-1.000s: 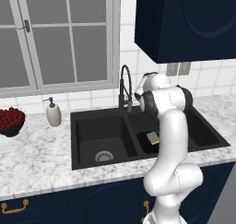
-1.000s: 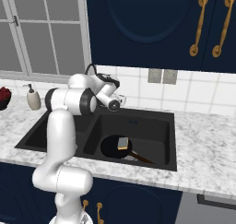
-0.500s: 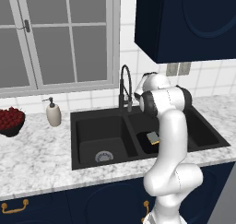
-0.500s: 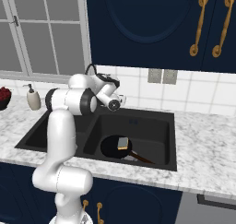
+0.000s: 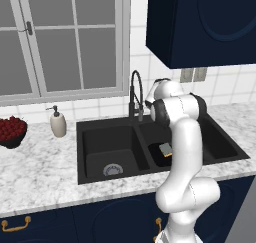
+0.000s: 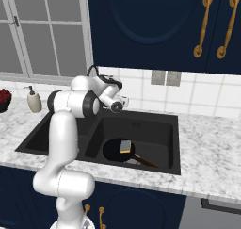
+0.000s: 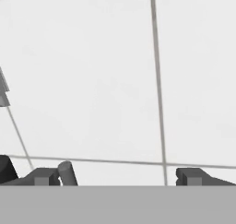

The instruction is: Pick the pan and sponge and place them into the sink. Then turn on the water.

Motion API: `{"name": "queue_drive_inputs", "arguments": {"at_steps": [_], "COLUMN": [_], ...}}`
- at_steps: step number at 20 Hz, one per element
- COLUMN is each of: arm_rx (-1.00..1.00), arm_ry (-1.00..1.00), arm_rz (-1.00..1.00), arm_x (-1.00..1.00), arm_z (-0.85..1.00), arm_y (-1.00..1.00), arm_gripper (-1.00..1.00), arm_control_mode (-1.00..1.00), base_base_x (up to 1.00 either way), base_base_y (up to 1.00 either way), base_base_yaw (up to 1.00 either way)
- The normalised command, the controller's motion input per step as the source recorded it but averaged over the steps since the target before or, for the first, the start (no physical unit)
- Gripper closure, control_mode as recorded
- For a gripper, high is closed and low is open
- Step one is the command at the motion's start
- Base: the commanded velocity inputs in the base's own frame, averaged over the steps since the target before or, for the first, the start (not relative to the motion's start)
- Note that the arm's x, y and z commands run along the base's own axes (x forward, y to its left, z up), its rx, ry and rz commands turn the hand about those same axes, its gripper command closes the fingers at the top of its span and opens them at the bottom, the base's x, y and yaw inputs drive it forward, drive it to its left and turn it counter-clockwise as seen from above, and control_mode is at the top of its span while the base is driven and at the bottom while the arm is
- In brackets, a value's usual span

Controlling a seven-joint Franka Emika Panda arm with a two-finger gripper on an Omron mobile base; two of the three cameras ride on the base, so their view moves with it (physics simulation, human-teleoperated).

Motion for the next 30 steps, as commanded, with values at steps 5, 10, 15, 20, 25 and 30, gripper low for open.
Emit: {"name": "queue_drive_inputs", "arguments": {"at_steps": [5,10,15,20,25,30], "arm_rx": [0.00,0.00,0.00,0.00,0.00,0.01], "arm_ry": [0.00,0.00,0.00,0.00,0.00,0.00], "arm_rz": [0.00,0.00,0.00,0.00,0.00,0.00], "arm_x": [0.05,0.00,0.00,0.00,0.00,0.00], "arm_z": [0.00,0.00,0.00,0.00,0.00,0.00], "arm_y": [0.00,-0.02,-0.19,-0.27,-0.39,-0.62], "arm_gripper": [-1.00,-1.00,-1.00,-1.00,-1.00,-1.00], "arm_control_mode": [-1.00,-1.00,-1.00,-1.00,-1.00,-1.00], "base_base_x": [0.00,0.00,0.00,0.00,0.00,0.00], "base_base_y": [0.00,0.00,0.00,0.00,0.00,0.00], "base_base_yaw": [0.00,0.00,0.00,0.00,0.00,0.00]}}
